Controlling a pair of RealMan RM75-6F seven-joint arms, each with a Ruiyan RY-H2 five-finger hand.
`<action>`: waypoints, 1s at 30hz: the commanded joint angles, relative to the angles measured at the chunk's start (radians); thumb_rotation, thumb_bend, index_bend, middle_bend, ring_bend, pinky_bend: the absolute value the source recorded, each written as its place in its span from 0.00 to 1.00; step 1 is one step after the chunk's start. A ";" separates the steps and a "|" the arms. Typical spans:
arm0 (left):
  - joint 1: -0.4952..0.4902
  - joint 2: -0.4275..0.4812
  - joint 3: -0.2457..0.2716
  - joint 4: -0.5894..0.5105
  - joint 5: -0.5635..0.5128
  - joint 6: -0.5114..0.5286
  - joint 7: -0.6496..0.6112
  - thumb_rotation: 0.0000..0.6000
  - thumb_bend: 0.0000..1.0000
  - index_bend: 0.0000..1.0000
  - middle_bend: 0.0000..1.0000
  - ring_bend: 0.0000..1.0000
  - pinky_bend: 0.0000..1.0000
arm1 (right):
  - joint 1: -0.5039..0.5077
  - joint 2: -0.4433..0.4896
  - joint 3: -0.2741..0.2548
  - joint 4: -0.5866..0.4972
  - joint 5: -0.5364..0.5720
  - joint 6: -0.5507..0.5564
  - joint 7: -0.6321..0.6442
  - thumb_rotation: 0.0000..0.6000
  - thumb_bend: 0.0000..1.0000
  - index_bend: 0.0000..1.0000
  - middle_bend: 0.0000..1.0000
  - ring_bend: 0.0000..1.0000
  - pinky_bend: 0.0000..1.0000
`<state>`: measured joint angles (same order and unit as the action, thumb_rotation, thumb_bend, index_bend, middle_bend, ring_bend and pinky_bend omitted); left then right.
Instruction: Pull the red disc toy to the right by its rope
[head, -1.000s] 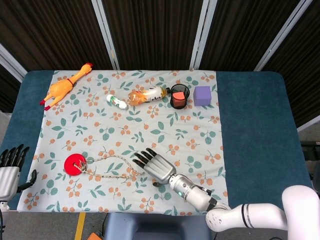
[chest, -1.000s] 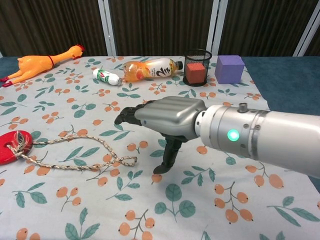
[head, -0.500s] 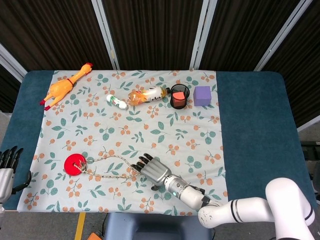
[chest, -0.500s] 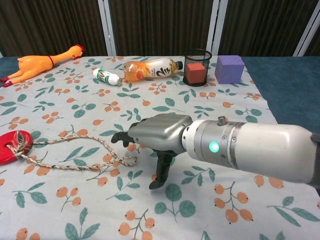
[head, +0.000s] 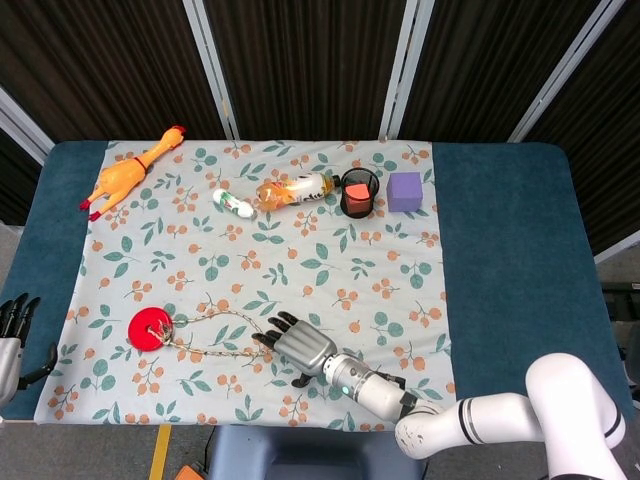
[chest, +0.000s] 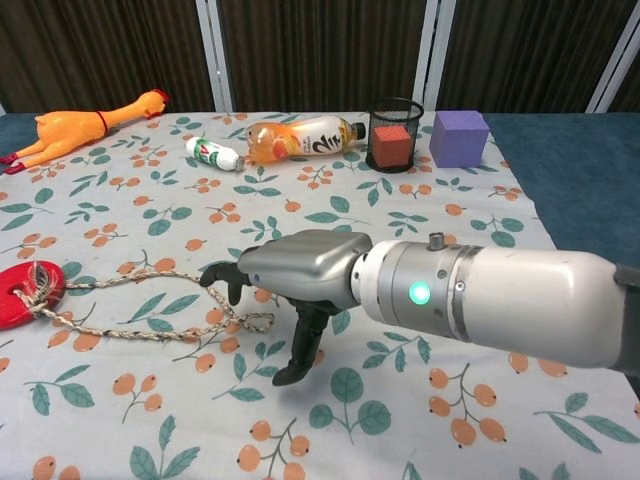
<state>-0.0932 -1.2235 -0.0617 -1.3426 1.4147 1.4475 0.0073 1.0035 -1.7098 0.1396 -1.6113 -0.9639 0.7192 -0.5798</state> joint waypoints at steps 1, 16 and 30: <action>0.001 -0.001 -0.001 0.002 -0.001 0.000 -0.002 0.55 0.50 0.00 0.02 0.00 0.03 | 0.005 -0.009 -0.012 0.015 -0.013 -0.002 0.018 1.00 0.31 0.00 0.34 0.00 0.00; 0.001 -0.007 0.000 0.011 -0.004 -0.011 -0.001 0.56 0.50 0.00 0.02 0.00 0.03 | 0.023 0.041 -0.018 -0.048 0.092 0.045 0.021 1.00 0.65 0.31 0.79 0.39 0.00; -0.004 -0.007 0.001 0.006 0.003 -0.017 -0.007 0.55 0.50 0.00 0.02 0.00 0.03 | -0.103 0.318 0.007 -0.281 -0.083 0.209 0.163 1.00 1.00 0.84 0.79 0.57 0.58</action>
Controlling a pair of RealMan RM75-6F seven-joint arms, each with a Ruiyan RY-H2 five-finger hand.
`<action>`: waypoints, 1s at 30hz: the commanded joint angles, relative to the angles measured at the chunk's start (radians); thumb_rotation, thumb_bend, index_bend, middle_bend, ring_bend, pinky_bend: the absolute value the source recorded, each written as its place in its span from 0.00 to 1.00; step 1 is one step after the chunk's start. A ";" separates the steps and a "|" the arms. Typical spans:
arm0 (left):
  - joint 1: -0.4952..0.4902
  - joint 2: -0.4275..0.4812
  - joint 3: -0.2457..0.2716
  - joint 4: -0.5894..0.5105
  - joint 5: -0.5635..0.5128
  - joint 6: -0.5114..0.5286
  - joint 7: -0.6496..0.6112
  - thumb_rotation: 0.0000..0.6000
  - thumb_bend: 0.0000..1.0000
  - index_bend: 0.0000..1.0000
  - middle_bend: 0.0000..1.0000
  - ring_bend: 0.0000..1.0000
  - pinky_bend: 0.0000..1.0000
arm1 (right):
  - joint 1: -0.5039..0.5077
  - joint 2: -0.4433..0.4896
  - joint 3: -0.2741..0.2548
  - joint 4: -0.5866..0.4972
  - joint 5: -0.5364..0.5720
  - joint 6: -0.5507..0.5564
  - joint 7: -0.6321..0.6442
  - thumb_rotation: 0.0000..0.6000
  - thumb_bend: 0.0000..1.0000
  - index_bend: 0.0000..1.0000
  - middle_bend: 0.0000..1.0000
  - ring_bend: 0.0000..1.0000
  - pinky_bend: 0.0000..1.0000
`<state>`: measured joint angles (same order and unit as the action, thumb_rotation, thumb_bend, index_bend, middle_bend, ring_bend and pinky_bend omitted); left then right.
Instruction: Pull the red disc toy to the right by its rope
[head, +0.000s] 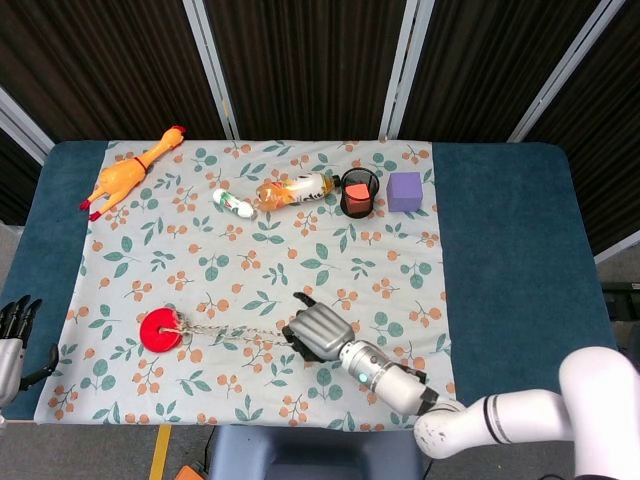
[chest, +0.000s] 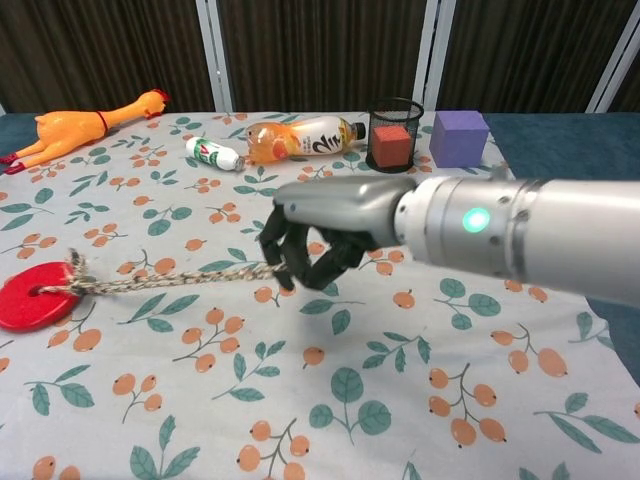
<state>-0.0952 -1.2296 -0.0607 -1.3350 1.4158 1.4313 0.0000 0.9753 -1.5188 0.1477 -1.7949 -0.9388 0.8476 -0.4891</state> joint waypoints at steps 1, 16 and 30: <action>-0.003 -0.001 0.000 -0.004 0.005 0.000 0.001 0.55 0.51 0.00 0.02 0.00 0.03 | -0.095 0.167 -0.006 -0.117 -0.134 0.094 0.095 1.00 1.00 0.85 0.79 0.57 0.60; -0.031 -0.021 0.009 -0.025 0.026 -0.033 0.024 0.55 0.51 0.00 0.02 0.00 0.03 | -0.367 0.589 -0.052 -0.025 -0.270 0.215 0.495 1.00 1.00 0.88 0.79 0.59 0.67; -0.056 -0.043 0.010 -0.027 0.029 -0.061 0.045 0.56 0.51 0.00 0.02 0.00 0.03 | -0.504 0.611 -0.035 0.202 -0.310 0.288 0.723 1.00 1.00 0.88 0.79 0.59 0.66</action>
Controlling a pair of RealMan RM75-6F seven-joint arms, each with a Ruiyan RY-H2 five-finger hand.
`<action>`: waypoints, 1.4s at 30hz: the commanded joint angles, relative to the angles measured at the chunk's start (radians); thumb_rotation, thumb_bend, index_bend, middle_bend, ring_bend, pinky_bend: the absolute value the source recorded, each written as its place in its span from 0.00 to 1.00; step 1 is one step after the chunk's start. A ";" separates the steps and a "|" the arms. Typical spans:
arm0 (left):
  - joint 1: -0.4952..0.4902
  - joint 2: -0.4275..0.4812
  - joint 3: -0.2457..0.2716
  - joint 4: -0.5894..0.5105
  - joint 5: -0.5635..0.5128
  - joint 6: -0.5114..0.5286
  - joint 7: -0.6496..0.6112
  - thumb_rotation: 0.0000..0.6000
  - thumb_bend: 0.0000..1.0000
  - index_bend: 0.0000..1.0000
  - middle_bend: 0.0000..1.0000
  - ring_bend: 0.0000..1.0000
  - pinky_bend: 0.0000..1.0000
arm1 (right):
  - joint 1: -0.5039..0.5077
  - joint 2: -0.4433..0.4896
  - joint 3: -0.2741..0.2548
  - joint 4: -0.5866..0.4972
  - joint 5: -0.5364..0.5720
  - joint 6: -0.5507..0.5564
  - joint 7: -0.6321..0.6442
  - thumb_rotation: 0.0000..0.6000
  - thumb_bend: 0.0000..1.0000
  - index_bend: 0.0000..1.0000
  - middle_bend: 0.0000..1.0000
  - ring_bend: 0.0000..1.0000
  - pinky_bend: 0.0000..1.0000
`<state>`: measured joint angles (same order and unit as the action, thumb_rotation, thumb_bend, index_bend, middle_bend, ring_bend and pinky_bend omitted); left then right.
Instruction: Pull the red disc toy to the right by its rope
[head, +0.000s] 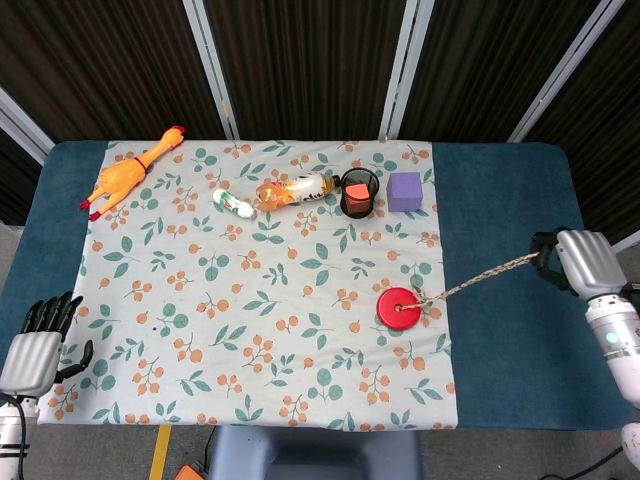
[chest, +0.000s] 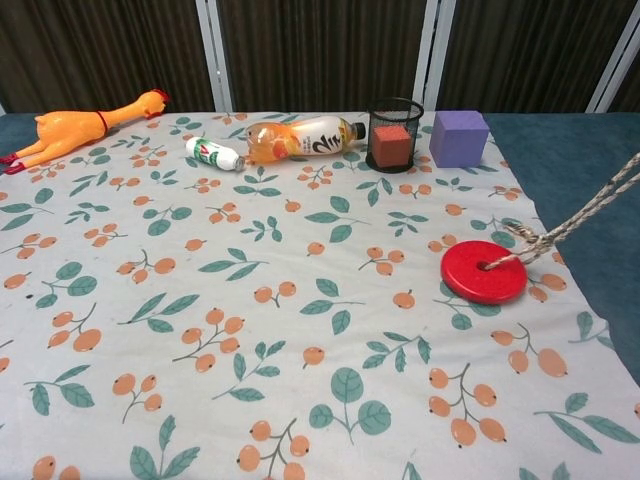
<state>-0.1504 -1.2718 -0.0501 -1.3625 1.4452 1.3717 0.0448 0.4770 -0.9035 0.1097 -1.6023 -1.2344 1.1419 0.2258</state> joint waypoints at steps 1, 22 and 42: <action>-0.002 -0.001 -0.001 0.002 -0.001 -0.002 0.001 0.56 0.51 0.00 0.02 0.00 0.03 | -0.004 -0.010 0.001 0.012 -0.028 -0.014 0.005 1.00 1.00 0.88 0.79 0.59 0.66; 0.014 0.005 0.002 0.015 -0.018 0.015 -0.013 0.59 0.51 0.00 0.02 0.00 0.03 | 0.164 -0.177 -0.019 -0.174 -0.018 -0.215 -0.603 1.00 0.08 0.00 0.00 0.00 0.00; 0.020 0.038 0.003 -0.052 0.005 0.050 0.022 0.59 0.51 0.00 0.02 0.00 0.03 | -0.273 -0.258 -0.146 0.179 -0.187 0.361 -0.334 1.00 0.05 0.00 0.00 0.00 0.00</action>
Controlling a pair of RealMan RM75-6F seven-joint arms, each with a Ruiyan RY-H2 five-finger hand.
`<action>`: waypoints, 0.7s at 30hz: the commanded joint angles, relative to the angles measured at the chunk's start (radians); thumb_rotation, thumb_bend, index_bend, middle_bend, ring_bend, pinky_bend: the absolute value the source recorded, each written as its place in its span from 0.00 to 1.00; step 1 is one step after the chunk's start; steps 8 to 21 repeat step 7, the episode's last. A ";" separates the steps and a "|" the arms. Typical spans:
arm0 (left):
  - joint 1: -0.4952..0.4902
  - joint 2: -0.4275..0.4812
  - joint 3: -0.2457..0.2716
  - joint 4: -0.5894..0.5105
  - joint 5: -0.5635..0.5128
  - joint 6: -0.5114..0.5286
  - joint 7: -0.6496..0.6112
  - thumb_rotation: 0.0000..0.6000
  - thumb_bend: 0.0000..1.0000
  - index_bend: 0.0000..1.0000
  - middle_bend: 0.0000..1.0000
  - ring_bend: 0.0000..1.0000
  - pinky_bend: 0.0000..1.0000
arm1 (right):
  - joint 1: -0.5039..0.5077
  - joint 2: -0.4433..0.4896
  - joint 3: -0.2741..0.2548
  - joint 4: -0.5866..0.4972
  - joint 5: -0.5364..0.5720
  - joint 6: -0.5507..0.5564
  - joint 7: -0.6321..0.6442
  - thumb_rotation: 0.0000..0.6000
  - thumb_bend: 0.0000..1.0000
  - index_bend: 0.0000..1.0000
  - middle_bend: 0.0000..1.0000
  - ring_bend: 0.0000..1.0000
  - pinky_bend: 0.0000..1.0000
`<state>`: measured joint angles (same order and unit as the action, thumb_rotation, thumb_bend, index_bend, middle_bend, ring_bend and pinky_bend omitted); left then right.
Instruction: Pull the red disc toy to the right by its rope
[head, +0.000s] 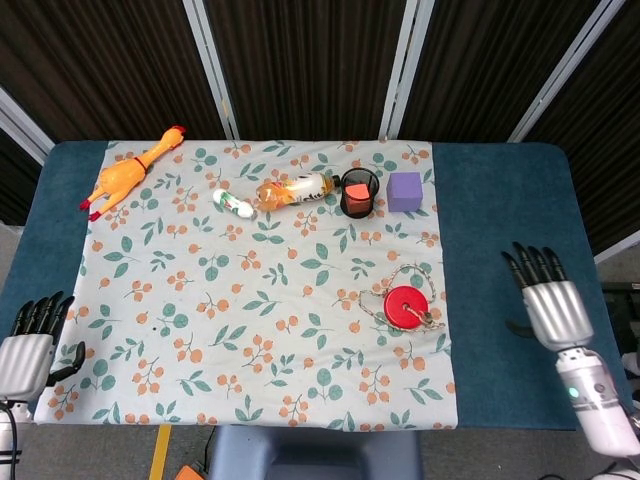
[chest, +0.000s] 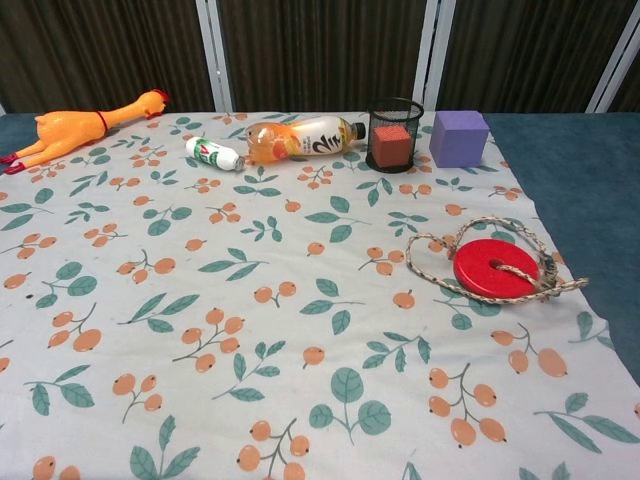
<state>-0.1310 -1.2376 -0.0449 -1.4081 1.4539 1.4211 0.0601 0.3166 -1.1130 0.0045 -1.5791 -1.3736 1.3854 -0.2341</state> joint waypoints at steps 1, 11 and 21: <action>0.000 0.002 -0.004 -0.009 -0.007 0.001 0.010 0.59 0.51 0.00 0.02 0.00 0.03 | -0.133 -0.065 -0.042 0.195 -0.054 0.140 0.149 1.00 0.05 0.00 0.00 0.00 0.00; -0.004 -0.027 -0.004 0.002 -0.002 0.001 0.017 0.59 0.51 0.00 0.02 0.00 0.03 | -0.198 -0.152 -0.026 0.356 -0.074 0.218 0.240 1.00 0.05 0.00 0.00 0.00 0.00; -0.004 -0.027 -0.004 0.002 -0.002 0.001 0.017 0.59 0.51 0.00 0.02 0.00 0.03 | -0.198 -0.152 -0.026 0.356 -0.074 0.218 0.240 1.00 0.05 0.00 0.00 0.00 0.00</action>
